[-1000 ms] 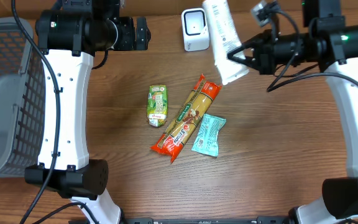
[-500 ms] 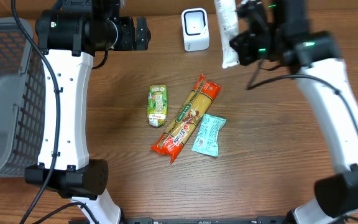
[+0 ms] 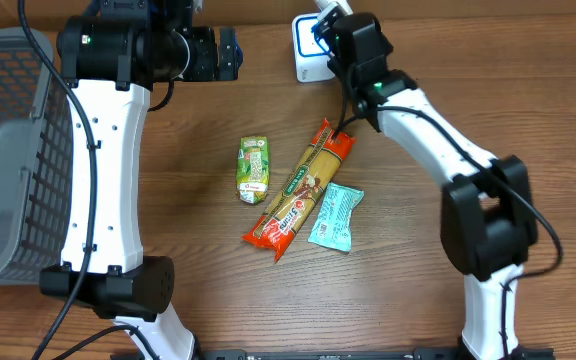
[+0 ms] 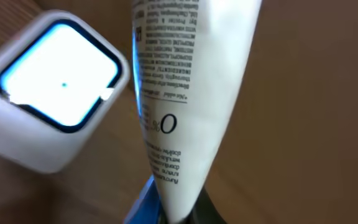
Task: Scan the item barcode
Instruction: 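Carry the white tube to the scanner and hold it in front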
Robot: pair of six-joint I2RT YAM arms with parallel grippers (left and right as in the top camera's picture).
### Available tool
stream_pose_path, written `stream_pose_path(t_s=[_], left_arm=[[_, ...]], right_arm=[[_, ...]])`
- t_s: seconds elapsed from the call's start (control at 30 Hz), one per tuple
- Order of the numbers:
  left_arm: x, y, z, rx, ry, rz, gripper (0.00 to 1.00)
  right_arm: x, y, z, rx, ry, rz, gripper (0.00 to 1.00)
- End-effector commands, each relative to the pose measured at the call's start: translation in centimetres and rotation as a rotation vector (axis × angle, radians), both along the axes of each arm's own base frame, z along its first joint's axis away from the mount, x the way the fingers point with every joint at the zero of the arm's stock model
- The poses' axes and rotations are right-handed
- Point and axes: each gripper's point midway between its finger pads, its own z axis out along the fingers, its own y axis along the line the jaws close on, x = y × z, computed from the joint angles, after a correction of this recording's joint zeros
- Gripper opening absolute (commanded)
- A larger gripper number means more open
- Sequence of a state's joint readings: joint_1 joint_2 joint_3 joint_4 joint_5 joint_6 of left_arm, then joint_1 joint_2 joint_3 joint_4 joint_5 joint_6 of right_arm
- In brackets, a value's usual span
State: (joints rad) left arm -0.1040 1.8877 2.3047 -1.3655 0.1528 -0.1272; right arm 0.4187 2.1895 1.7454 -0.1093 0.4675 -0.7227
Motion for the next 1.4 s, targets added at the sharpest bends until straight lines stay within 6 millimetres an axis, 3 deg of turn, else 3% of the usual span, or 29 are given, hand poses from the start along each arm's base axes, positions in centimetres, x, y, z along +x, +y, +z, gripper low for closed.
stream_pose_path(t_s=[0.0,0.2,0.57,0.7,1.0,1.2,1.37], left_arm=[[0.2,0.0,0.0,0.014,-0.005,-0.01,1.0],[0.2,0.0,0.0,0.013,-0.005,-0.01,1.0],[0.2,0.0,0.0,0.013,-0.006,-0.01,0.99],[0.2,0.0,0.0,0.014,-0.005,-0.01,1.0],[0.2,0.0,0.0,0.014,-0.005,-0.01,0.99],[0.2,0.1,0.0,0.014,-0.005,-0.01,0.99],[0.2,0.0,0.0,0.013,-0.005,-0.01,1.0]], right_arm=[[1.5,-2.1,0.5,-0.312,-0.059,-0.022,0.04],[2.2,-2.3,-3.6,-0.488,-0.007,0.02,0.04],[2.4,-2.5,-2.5,-0.487,-0.053,-0.035,0.04],[2.2,-1.6,-2.4,-0.484,-0.06,-0.021,0.04],[2.3,0.8,0.3,-0.424,-0.186,-0.026,0.04],[1.7,-0.2,1.0,-0.324,-0.207,-0.138,0.04],[-0.4,-0.9,5.4,-0.121,-0.187,-0.182,0.04]])
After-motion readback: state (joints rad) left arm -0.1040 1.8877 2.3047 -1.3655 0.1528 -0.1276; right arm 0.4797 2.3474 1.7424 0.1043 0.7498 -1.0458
